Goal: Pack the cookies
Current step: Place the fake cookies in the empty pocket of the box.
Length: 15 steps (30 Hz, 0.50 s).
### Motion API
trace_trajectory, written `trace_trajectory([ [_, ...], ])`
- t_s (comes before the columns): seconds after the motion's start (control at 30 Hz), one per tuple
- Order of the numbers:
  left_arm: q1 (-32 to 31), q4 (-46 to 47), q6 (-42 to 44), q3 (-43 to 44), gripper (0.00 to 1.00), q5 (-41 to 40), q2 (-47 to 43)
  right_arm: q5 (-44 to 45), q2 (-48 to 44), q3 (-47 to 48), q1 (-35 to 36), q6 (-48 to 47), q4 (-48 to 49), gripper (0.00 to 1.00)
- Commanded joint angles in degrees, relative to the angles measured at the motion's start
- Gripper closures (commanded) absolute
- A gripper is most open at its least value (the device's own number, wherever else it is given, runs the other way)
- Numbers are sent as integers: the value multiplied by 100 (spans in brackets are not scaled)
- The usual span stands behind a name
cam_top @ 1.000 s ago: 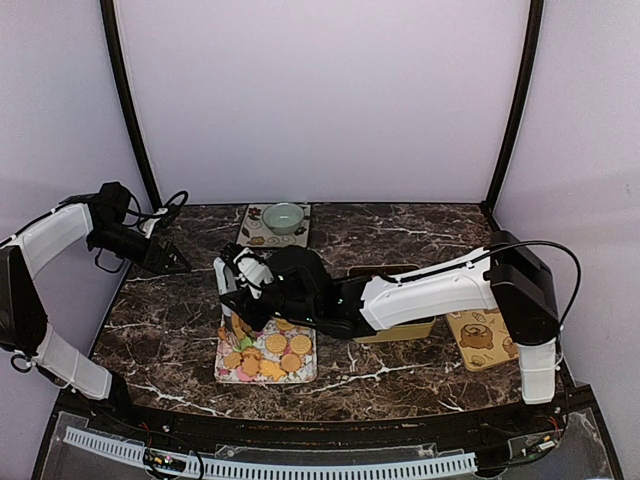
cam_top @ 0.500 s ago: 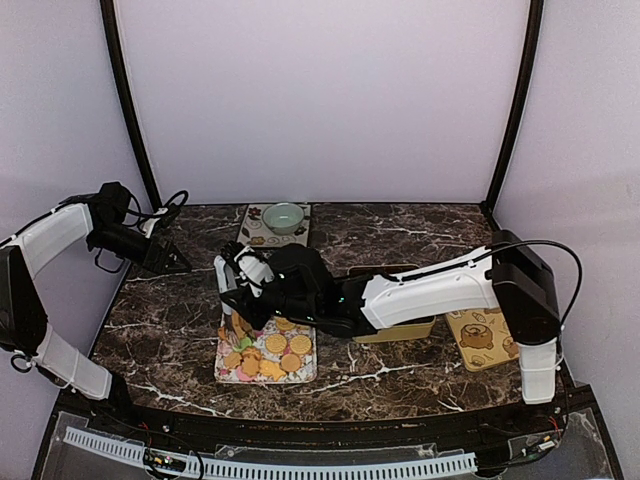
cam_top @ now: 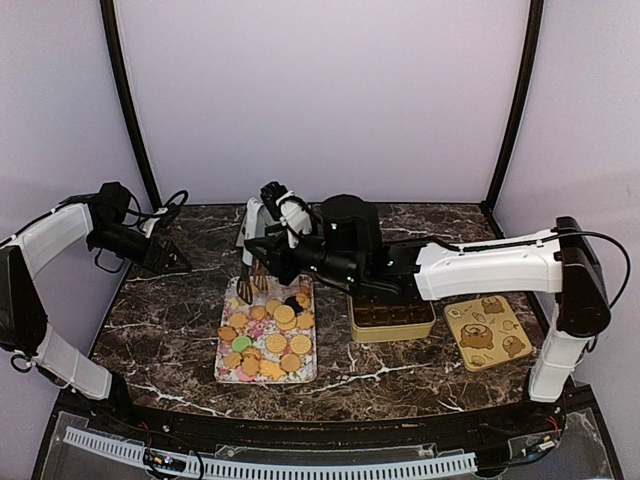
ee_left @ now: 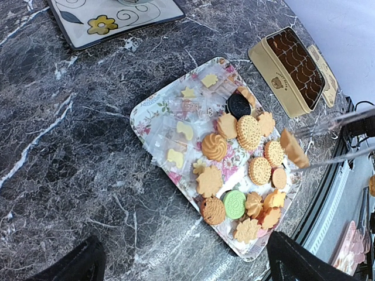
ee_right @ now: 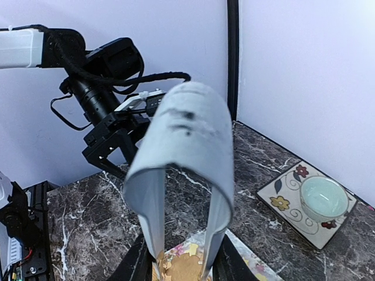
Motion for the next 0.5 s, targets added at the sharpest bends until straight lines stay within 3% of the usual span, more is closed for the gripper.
trace_trajectory([
  [0.0,43,9,-46,-4,1,21,-62,303,-600,-527,-354,29,161,72],
  [0.27,38,47,-80,-9,1,45,-13,827,-2194,-2297,-1499,10,-256,72],
  [0.47,43,53,-94,-8,1,60,0,1044,-2856,-2995,-2156,-117,-554,72],
])
